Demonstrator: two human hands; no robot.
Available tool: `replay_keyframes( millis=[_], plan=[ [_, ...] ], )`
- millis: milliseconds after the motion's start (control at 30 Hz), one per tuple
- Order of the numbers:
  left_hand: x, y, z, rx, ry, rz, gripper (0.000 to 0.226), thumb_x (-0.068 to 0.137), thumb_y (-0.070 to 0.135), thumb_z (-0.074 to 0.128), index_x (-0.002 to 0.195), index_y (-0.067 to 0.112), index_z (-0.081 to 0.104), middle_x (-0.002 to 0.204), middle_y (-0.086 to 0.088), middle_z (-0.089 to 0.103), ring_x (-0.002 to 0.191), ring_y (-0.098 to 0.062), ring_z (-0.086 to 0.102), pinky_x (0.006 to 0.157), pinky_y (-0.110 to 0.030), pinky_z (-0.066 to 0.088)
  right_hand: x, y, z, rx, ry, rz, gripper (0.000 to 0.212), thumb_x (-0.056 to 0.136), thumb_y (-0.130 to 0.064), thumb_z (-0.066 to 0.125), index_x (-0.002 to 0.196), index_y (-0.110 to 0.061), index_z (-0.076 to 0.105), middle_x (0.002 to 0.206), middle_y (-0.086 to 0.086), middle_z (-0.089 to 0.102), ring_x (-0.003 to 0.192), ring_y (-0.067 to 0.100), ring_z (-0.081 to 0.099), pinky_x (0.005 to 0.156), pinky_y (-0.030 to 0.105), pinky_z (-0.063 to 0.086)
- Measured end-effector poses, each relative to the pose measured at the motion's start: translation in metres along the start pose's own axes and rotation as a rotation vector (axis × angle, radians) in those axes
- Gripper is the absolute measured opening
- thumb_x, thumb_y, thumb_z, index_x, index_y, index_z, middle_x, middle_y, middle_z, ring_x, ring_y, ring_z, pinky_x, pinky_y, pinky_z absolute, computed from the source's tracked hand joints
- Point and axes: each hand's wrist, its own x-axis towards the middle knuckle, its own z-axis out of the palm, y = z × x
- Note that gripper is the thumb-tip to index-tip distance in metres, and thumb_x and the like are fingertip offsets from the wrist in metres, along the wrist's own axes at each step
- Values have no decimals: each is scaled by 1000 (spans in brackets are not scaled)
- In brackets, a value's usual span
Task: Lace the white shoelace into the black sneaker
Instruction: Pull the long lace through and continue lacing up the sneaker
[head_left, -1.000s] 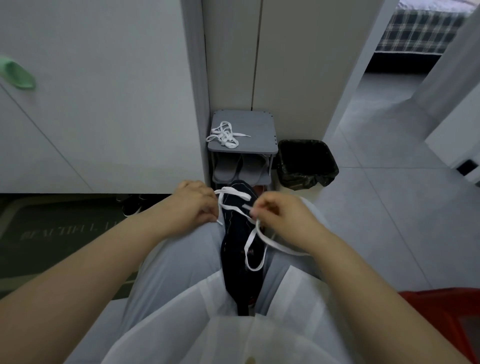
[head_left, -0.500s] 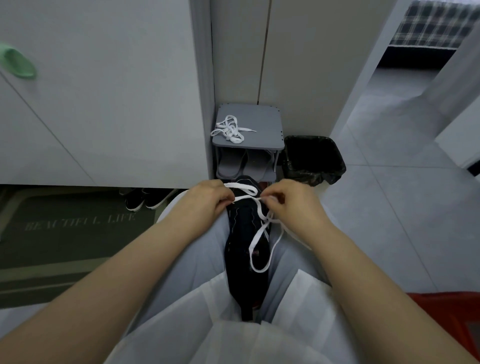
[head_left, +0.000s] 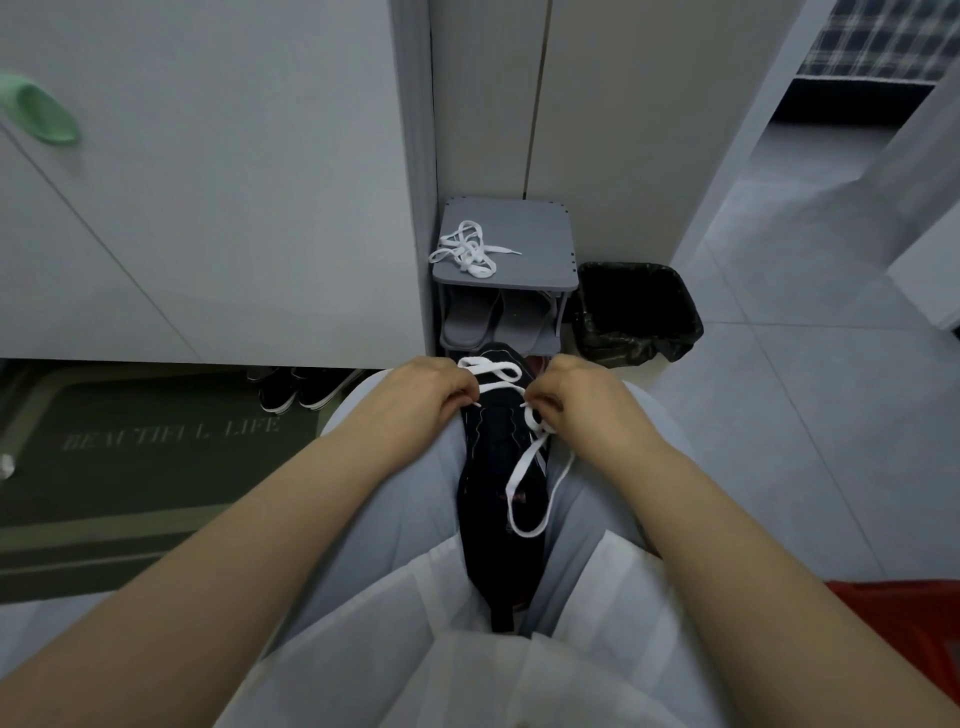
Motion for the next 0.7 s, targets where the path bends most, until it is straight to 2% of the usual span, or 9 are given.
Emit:
replay_keyframes(
  millis=[167,300,433,567,700],
  plan=[
    [0,-2,1,-10,-32,-33,13,90,10,54,94,6,66,93,-12,65,90,-27,57,80,-32,41,4,-1,-4,-62,-68,-41,20,91,-10,51,97,-7,70,99,10,56,88,27,57,76,39,45],
    [0,-2,1,20,-35,-27,15,91,11,52,95,6,65,93,-12,64,90,-27,56,79,-29,39,6,0,-5,-107,-90,-62,21,91,-11,50,97,-8,70,98,9,56,88,26,56,76,39,45],
    [0,1,2,49,-51,0,24,91,15,44,92,4,65,90,-14,64,86,-29,56,76,-33,39,9,-4,0,-145,-92,-66,18,87,-9,53,93,-8,70,95,8,56,85,27,56,70,36,45],
    [2,2,3,33,-61,-16,15,91,10,51,93,3,65,92,-14,64,88,-27,56,77,-29,37,15,-2,0,-184,-130,-75,20,86,-7,56,98,-12,70,101,6,57,90,25,57,74,34,46],
    [4,1,6,52,-52,-14,14,90,10,54,92,6,67,91,-13,65,87,-29,56,76,-30,36,15,-3,-6,-236,-172,-92,23,86,-6,55,103,-12,69,101,5,54,91,24,55,70,32,42]
  ],
)
